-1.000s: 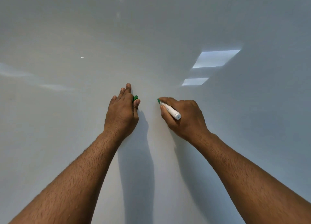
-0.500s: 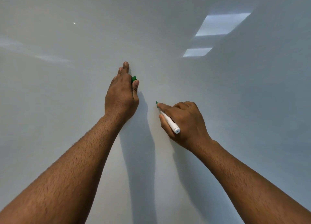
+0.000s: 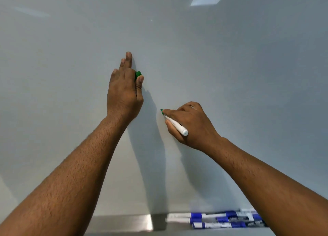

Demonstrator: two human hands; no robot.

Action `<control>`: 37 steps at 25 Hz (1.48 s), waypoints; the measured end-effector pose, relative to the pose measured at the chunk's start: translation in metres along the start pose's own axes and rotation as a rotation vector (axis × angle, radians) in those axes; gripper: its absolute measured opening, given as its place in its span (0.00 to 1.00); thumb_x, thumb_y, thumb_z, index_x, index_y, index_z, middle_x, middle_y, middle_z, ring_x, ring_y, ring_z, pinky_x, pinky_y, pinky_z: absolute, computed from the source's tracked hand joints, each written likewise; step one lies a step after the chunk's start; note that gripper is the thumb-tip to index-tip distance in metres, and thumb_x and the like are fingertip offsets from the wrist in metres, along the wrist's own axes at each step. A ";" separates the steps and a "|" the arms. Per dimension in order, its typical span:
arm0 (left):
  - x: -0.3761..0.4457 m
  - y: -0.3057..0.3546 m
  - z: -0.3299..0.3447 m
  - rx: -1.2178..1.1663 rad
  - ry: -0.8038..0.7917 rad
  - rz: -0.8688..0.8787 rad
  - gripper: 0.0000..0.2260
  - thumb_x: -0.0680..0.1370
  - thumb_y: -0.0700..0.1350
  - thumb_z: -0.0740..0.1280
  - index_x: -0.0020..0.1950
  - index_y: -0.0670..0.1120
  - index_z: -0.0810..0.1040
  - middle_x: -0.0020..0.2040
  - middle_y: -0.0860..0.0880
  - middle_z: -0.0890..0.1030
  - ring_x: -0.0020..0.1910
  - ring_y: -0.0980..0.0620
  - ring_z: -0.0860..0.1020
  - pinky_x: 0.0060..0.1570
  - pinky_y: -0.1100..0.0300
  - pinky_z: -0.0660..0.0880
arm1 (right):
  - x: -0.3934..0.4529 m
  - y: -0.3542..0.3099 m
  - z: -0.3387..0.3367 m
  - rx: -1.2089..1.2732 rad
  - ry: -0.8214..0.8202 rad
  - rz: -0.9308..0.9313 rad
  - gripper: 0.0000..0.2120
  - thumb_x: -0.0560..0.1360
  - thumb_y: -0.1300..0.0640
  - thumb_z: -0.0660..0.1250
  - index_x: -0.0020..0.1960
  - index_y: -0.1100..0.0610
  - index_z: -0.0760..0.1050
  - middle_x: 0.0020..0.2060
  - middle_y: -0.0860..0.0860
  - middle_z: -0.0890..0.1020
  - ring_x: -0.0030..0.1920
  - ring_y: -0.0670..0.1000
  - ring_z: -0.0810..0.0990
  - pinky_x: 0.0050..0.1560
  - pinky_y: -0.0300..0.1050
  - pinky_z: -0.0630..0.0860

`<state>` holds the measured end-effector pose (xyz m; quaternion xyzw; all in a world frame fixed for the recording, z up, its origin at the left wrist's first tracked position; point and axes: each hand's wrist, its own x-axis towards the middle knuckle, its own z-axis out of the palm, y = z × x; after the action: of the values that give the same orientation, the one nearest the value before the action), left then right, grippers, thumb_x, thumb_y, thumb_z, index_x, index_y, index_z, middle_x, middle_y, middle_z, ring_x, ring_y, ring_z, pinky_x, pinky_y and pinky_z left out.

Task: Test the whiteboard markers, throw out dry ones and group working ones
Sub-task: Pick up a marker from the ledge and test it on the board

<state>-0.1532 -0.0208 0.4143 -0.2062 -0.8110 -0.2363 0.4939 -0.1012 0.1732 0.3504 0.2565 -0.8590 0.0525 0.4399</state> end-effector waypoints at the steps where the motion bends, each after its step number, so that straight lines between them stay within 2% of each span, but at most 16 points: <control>1: -0.018 -0.001 0.005 -0.016 -0.033 -0.009 0.13 0.83 0.49 0.54 0.55 0.42 0.73 0.78 0.48 0.57 0.77 0.50 0.57 0.74 0.50 0.56 | -0.011 -0.005 0.002 0.094 -0.027 0.089 0.18 0.78 0.47 0.55 0.56 0.52 0.80 0.38 0.48 0.84 0.39 0.51 0.80 0.54 0.51 0.73; 3: -0.059 0.001 0.014 -0.094 -0.085 -0.031 0.10 0.83 0.48 0.56 0.54 0.43 0.72 0.77 0.48 0.59 0.76 0.50 0.59 0.72 0.51 0.61 | -0.037 -0.016 0.008 0.383 -0.011 0.321 0.13 0.79 0.48 0.59 0.54 0.51 0.81 0.41 0.46 0.84 0.40 0.48 0.80 0.49 0.48 0.76; 5: -0.104 0.006 0.022 -0.192 -0.141 -0.060 0.08 0.82 0.47 0.59 0.58 0.45 0.69 0.75 0.45 0.65 0.73 0.48 0.65 0.66 0.56 0.65 | -0.065 -0.027 0.011 0.698 0.038 0.605 0.10 0.79 0.51 0.65 0.55 0.51 0.82 0.45 0.45 0.85 0.45 0.45 0.83 0.49 0.42 0.79; 7: -0.145 0.012 0.030 -0.264 -0.266 -0.128 0.13 0.81 0.47 0.61 0.65 0.48 0.68 0.70 0.45 0.73 0.65 0.45 0.74 0.58 0.60 0.69 | -0.092 -0.037 0.012 0.916 0.025 0.826 0.09 0.78 0.53 0.67 0.55 0.53 0.82 0.46 0.45 0.86 0.48 0.44 0.84 0.49 0.37 0.79; 9: -0.181 0.016 0.036 -0.329 -0.423 -0.268 0.18 0.81 0.50 0.62 0.70 0.47 0.71 0.63 0.51 0.78 0.59 0.52 0.76 0.56 0.61 0.70 | -0.118 -0.045 0.012 1.050 -0.010 1.001 0.08 0.78 0.55 0.66 0.54 0.55 0.82 0.44 0.48 0.87 0.46 0.43 0.84 0.47 0.33 0.78; 11: -0.213 0.020 0.041 -0.428 -0.562 -0.472 0.16 0.79 0.52 0.64 0.65 0.47 0.77 0.58 0.54 0.80 0.59 0.57 0.76 0.58 0.63 0.71 | -0.139 -0.049 0.012 1.131 -0.016 1.134 0.06 0.78 0.58 0.65 0.52 0.57 0.81 0.41 0.51 0.87 0.45 0.47 0.85 0.48 0.37 0.79; 13: -0.244 0.027 0.043 -0.610 -0.669 -0.726 0.09 0.78 0.51 0.67 0.54 0.49 0.82 0.51 0.55 0.84 0.54 0.57 0.80 0.58 0.59 0.75 | -0.163 -0.052 0.012 1.185 -0.038 1.227 0.05 0.78 0.60 0.64 0.48 0.58 0.79 0.40 0.55 0.87 0.42 0.51 0.84 0.50 0.43 0.80; 15: -0.271 0.037 0.040 -0.788 -0.733 -0.922 0.04 0.77 0.46 0.68 0.49 0.49 0.83 0.46 0.52 0.86 0.51 0.52 0.82 0.57 0.54 0.76 | -0.187 -0.056 0.011 1.224 -0.076 1.283 0.05 0.78 0.61 0.64 0.46 0.58 0.78 0.39 0.57 0.86 0.37 0.51 0.81 0.45 0.44 0.79; 18: -0.302 0.053 0.034 -0.953 -0.767 -1.091 0.03 0.77 0.40 0.69 0.50 0.43 0.80 0.44 0.44 0.86 0.46 0.45 0.83 0.53 0.51 0.76 | -0.215 -0.066 0.007 1.297 -0.107 1.383 0.06 0.77 0.64 0.63 0.44 0.61 0.78 0.35 0.59 0.84 0.32 0.50 0.75 0.37 0.41 0.75; 21: -0.319 0.064 0.028 -1.073 -0.780 -1.198 0.06 0.75 0.41 0.69 0.51 0.41 0.77 0.44 0.39 0.85 0.42 0.46 0.82 0.47 0.55 0.77 | -0.235 -0.072 0.006 1.322 -0.134 1.450 0.08 0.77 0.66 0.62 0.42 0.61 0.78 0.32 0.59 0.82 0.31 0.51 0.74 0.35 0.42 0.73; 24: -0.329 0.071 0.026 -1.144 -0.772 -1.245 0.10 0.73 0.44 0.70 0.51 0.41 0.78 0.43 0.39 0.84 0.40 0.48 0.81 0.43 0.58 0.76 | -0.247 -0.076 0.006 1.331 -0.183 1.460 0.07 0.76 0.66 0.64 0.41 0.60 0.78 0.32 0.60 0.81 0.31 0.51 0.74 0.35 0.43 0.73; 32: -0.343 0.082 0.024 -1.267 -0.823 -1.323 0.09 0.72 0.42 0.69 0.48 0.38 0.78 0.38 0.40 0.82 0.35 0.49 0.79 0.40 0.60 0.77 | -0.267 -0.088 0.010 1.429 -0.262 1.369 0.08 0.79 0.63 0.65 0.41 0.58 0.76 0.36 0.63 0.82 0.33 0.55 0.79 0.37 0.46 0.76; 35: -0.352 0.077 0.023 -1.277 -0.865 -1.325 0.09 0.72 0.42 0.69 0.48 0.38 0.79 0.38 0.41 0.82 0.36 0.49 0.79 0.42 0.59 0.77 | -0.279 -0.092 0.016 1.466 -0.282 1.373 0.06 0.79 0.62 0.64 0.44 0.61 0.75 0.38 0.64 0.82 0.36 0.56 0.80 0.38 0.46 0.77; 37: -0.360 0.072 0.030 -1.193 -0.945 -1.285 0.08 0.74 0.42 0.68 0.49 0.38 0.79 0.40 0.41 0.83 0.39 0.48 0.80 0.45 0.57 0.78 | -0.294 -0.092 0.023 1.560 -0.287 1.454 0.05 0.79 0.62 0.64 0.47 0.63 0.75 0.38 0.63 0.82 0.36 0.54 0.80 0.40 0.44 0.78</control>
<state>0.0201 0.0179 0.0921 -0.0153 -0.6305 -0.7214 -0.2859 0.0686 0.2026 0.0937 -0.1024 -0.5787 0.8044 -0.0867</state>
